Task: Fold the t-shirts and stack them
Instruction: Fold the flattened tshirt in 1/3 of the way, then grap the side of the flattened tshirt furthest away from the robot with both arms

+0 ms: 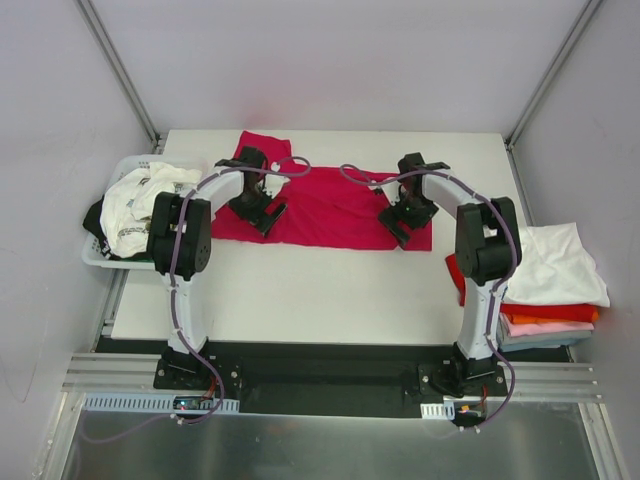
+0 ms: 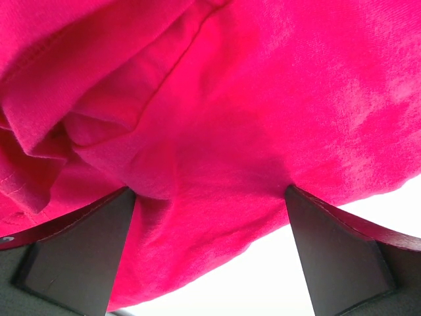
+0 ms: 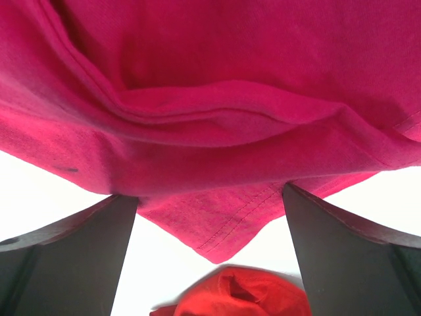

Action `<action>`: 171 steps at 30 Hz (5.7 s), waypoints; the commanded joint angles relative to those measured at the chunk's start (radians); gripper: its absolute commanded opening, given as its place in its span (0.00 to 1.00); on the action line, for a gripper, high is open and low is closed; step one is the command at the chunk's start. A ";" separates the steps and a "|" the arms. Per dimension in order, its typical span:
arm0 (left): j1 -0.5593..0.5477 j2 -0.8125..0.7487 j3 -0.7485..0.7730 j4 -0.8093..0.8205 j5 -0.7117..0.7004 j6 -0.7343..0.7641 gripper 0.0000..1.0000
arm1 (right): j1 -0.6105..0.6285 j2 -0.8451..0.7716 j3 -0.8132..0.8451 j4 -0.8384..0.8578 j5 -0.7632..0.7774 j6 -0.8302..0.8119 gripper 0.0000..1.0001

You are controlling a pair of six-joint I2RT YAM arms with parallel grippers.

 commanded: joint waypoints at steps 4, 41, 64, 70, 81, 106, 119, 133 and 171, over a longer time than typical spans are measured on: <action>-0.032 -0.058 -0.149 -0.060 0.021 -0.029 0.99 | 0.004 -0.056 -0.099 -0.048 0.002 0.011 0.97; -0.146 -0.504 -0.660 -0.010 0.022 -0.100 0.99 | 0.018 -0.456 -0.571 0.024 0.051 0.062 0.96; -0.054 -0.162 0.111 0.064 -0.054 0.147 0.99 | -0.005 -0.246 -0.091 0.168 0.160 0.030 0.97; -0.014 0.022 0.317 0.064 -0.051 0.159 0.99 | -0.029 -0.123 0.018 0.176 0.139 0.024 0.97; 0.011 0.126 0.437 0.062 -0.048 0.195 0.99 | -0.069 -0.002 0.137 0.127 0.074 0.004 0.98; 0.015 0.261 0.567 0.042 0.165 0.244 0.99 | -0.069 -0.002 0.122 0.089 0.037 0.008 0.99; -0.026 0.362 0.629 0.036 0.128 0.254 0.99 | -0.065 -0.028 0.090 0.084 0.036 0.005 0.96; -0.026 0.386 0.584 -0.045 0.127 0.280 0.97 | -0.056 -0.079 0.047 0.081 -0.010 0.004 0.93; -0.028 0.475 0.710 -0.372 0.171 0.287 0.63 | -0.003 -0.159 -0.033 0.066 0.013 -0.004 0.89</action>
